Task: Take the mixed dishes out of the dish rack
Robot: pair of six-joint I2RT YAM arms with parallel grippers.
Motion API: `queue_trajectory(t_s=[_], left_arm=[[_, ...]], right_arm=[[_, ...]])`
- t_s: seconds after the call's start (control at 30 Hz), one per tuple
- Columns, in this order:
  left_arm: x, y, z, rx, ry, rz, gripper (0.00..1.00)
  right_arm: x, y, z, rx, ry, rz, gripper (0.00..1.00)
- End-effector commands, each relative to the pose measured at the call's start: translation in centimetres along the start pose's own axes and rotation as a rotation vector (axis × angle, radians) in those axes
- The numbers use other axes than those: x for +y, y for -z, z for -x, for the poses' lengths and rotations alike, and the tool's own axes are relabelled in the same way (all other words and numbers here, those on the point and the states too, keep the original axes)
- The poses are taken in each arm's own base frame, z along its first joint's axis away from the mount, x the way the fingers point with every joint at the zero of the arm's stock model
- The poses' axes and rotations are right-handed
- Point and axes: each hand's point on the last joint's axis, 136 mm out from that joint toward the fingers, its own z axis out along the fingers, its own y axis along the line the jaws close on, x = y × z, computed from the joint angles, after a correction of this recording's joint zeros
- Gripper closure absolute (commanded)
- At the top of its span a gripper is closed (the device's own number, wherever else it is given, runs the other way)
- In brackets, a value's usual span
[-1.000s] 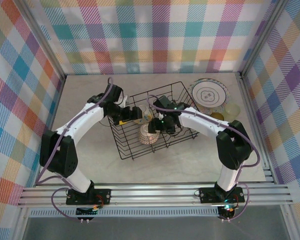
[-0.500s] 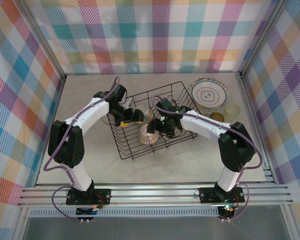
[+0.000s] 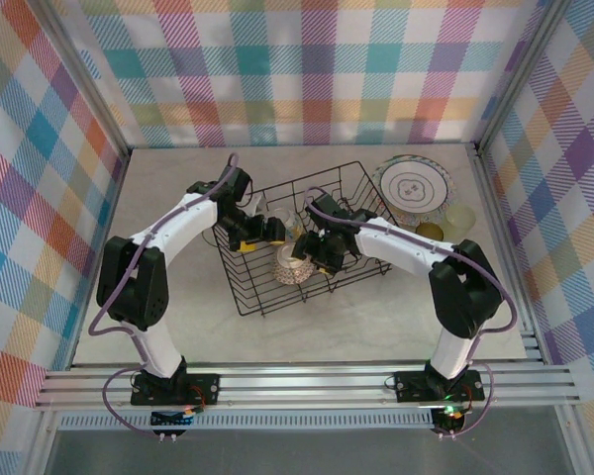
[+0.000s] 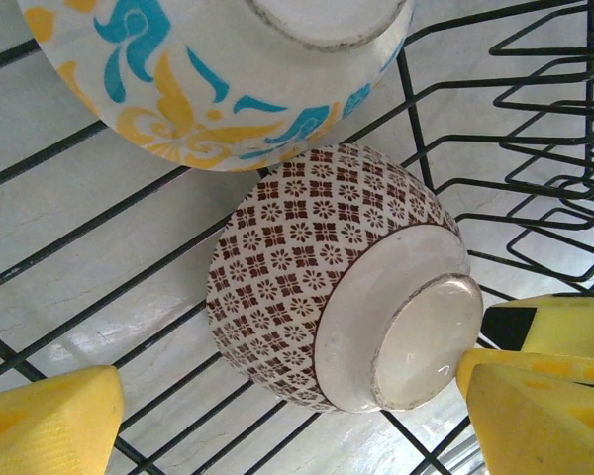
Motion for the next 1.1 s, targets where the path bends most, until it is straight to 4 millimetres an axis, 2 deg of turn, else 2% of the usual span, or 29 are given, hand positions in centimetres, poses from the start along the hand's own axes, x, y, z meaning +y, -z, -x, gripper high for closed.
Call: queue_trajectory(t_s=[0.0,0.2,0.47,0.6,0.73,1.07], left_arm=[[-0.9,-0.4,0.0,0.017,0.0,-0.035,0.11],[-0.7,-0.8,-0.2,0.022,0.005,-0.035,0.11],[-0.8,-0.8,0.1,0.015,0.019,-0.042,0.12],[-0.8,-0.8,0.3,0.003,0.033,-0.044,0.12],[-1.0,-1.0,0.4,0.005,0.05,-0.061,0.13],[-0.7,-1.2,0.4,0.003,0.06,-0.053,0.14]], right_arm=[[-0.7,-1.5,0.3,0.003,-0.041,-0.049,0.39],[-0.2,-2.7,0.5,0.007,-0.004,-0.066,0.39],[-0.7,-4.8,0.5,0.02,-0.014,-0.084,0.4],[-1.0,-5.1,0.5,0.007,-0.017,-0.068,0.51],[-1.3,-5.4,0.5,-0.014,0.004,-0.036,0.58],[-2.5,-4.7,-0.2,-0.029,0.019,-0.033,0.69]])
